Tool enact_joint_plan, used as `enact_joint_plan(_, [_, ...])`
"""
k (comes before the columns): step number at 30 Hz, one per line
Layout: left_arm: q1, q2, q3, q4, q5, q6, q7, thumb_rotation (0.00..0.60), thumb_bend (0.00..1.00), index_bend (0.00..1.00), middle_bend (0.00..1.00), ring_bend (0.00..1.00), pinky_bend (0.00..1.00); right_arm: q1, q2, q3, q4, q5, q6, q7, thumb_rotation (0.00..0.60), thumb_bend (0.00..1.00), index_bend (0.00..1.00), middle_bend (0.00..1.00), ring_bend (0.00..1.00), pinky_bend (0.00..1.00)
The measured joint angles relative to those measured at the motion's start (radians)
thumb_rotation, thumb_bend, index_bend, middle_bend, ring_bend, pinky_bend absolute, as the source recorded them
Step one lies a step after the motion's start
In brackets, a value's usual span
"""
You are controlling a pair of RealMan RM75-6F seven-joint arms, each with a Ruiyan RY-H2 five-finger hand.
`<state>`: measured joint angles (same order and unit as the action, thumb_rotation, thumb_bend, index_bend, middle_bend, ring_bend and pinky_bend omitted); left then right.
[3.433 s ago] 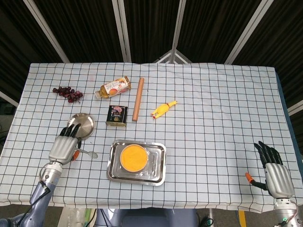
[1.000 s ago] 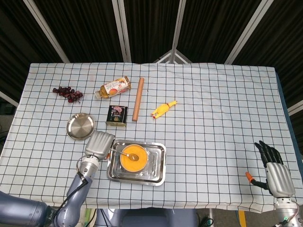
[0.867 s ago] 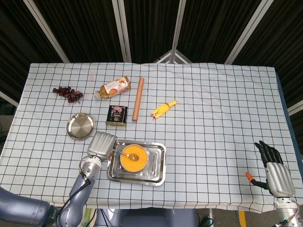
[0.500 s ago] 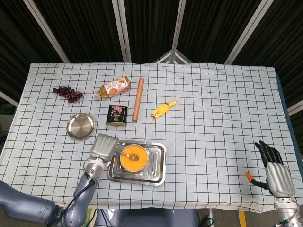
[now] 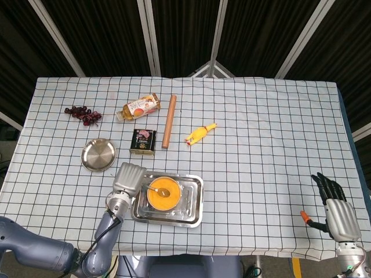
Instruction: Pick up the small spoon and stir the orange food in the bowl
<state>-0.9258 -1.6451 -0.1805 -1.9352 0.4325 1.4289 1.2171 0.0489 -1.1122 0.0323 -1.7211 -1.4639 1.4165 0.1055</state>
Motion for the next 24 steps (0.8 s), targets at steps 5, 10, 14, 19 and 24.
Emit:
enact_joint_plan(5, [-0.008,-0.015,0.005,0.01,-0.007,0.001,0.003,0.6,0.48,0.49,1.0,1.0,1.0,0.0,0.001,0.0,-0.001,-0.001,0.001,0.003,0.6,0.32,0.0,0.0,0.0,0.0])
enact_joint_plan(10, [-0.015,-0.028,0.006,0.017,-0.013,0.005,0.004,0.6,0.48,0.49,1.0,1.0,1.0,0.0,0.001,0.0,-0.001,-0.002,0.001,0.005,0.6,0.32,0.0,0.0,0.0,0.0])
enact_joint_plan(14, [-0.019,-0.032,0.006,0.026,-0.018,0.009,0.006,0.6,0.48,0.49,1.0,1.0,1.0,0.0,0.001,0.0,-0.001,-0.002,0.001,0.005,0.6,0.32,0.0,0.0,0.0,0.0])
enact_joint_plan(19, [-0.023,-0.036,0.005,0.034,-0.024,0.01,0.004,0.6,0.49,0.49,1.0,1.0,1.0,0.0,0.002,-0.001,-0.001,-0.002,0.0,0.005,0.6,0.32,0.0,0.0,0.0,0.0])
enact_joint_plan(24, [-0.026,-0.041,0.007,0.038,-0.02,0.009,-0.001,0.6,0.49,0.49,1.0,1.0,1.0,0.0,0.001,-0.002,-0.003,-0.003,-0.001,0.004,0.6,0.32,0.0,0.0,0.0,0.0])
